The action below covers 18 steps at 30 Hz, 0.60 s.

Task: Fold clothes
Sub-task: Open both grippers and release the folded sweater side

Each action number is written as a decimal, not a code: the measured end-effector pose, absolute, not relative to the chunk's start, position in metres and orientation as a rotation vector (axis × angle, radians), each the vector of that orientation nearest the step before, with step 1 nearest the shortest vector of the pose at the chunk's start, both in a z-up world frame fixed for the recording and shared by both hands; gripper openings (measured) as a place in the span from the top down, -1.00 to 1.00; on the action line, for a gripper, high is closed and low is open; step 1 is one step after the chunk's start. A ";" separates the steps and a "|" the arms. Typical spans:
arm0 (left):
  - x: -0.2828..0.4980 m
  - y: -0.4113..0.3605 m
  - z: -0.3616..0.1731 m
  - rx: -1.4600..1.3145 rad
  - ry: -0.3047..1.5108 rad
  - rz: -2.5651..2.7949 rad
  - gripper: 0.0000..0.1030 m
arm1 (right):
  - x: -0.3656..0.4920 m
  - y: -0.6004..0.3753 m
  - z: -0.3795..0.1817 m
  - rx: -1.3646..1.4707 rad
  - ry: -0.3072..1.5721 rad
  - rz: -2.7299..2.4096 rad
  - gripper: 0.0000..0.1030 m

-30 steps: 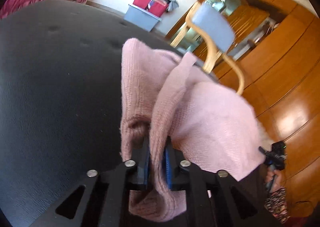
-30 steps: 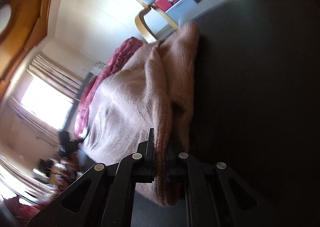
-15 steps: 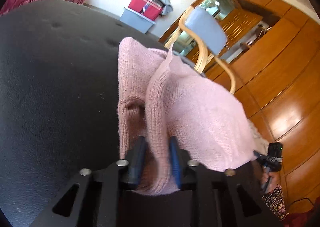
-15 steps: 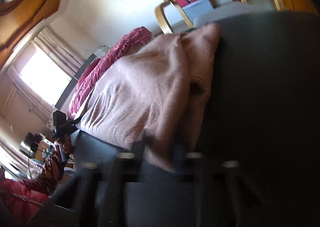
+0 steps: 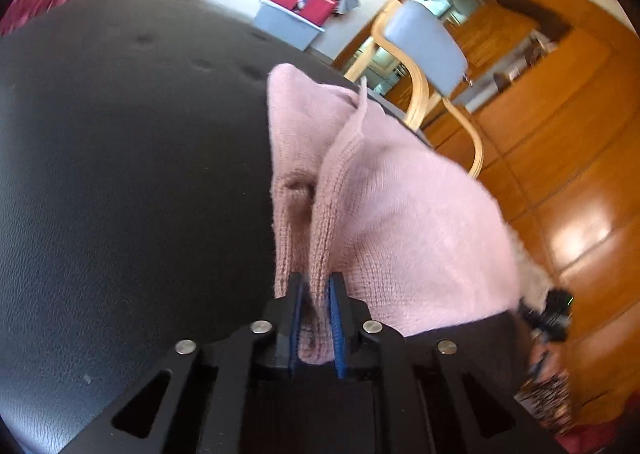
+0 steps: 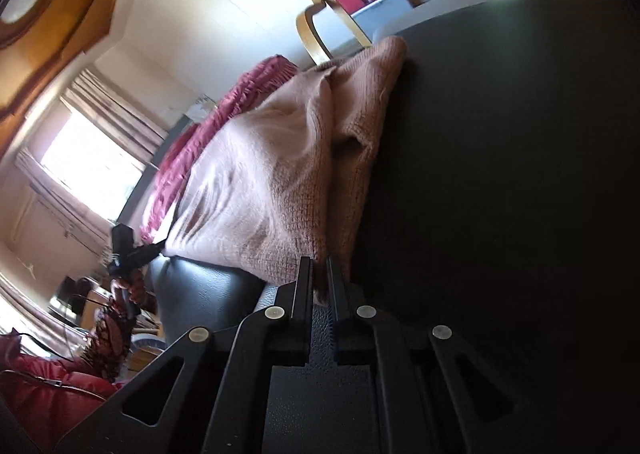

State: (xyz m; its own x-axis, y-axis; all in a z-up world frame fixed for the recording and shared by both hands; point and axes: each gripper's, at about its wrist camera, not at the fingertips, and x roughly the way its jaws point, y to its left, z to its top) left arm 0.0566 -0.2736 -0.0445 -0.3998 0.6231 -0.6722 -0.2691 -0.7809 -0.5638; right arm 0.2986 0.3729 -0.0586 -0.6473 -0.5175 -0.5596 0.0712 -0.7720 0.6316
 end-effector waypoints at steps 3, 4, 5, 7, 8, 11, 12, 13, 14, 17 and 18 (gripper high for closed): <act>0.061 -0.284 -0.022 -1.227 -0.483 2.397 0.74 | 0.295 0.368 -0.039 1.048 -0.752 -2.535 0.82; 0.063 -0.285 -0.013 -1.190 -0.462 2.483 0.74 | 0.292 0.364 -0.028 1.020 -0.707 -2.589 0.81; 0.066 -0.278 -0.002 -1.114 -0.448 2.540 0.74 | 0.288 0.360 -0.018 0.991 -0.660 -2.643 0.81; 0.068 -0.252 0.015 -1.003 -0.418 2.561 0.70 | 0.280 0.352 0.004 0.930 -0.563 -2.747 0.81; 0.068 -0.233 0.022 -0.968 -0.391 2.556 0.69 | 0.277 0.348 0.015 0.898 -0.513 -2.797 0.80; 0.060 -0.154 0.028 -0.911 -0.264 2.471 0.68 | 0.250 0.326 0.035 0.881 -0.348 -2.921 0.77; 0.058 -0.126 0.026 -0.905 -0.220 2.431 0.68 | 0.231 0.311 0.034 0.899 -0.302 -2.907 0.77; 0.055 -0.099 0.024 -0.900 -0.176 2.391 0.68 | 0.214 0.299 0.032 0.905 -0.283 -2.865 0.77; 0.055 -0.075 0.019 -0.899 -0.130 2.350 0.68 | 0.201 0.291 0.027 0.915 -0.274 -2.827 0.77; 0.047 -0.012 -0.003 -0.921 0.006 2.261 0.68 | 0.162 0.258 0.005 1.045 -0.131 -2.783 0.77; 0.043 -0.002 -0.012 -0.942 0.025 2.246 0.68 | 0.153 0.249 -0.006 1.095 -0.062 -2.777 0.77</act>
State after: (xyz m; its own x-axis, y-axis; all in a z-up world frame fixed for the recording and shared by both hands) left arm 0.0430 -0.0022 -0.0118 -0.4973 0.5913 -0.6349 -0.6052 -0.7608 -0.2344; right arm 0.1525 0.2492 -0.0061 -0.7205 -0.1601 -0.6748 0.1296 -0.9869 0.0957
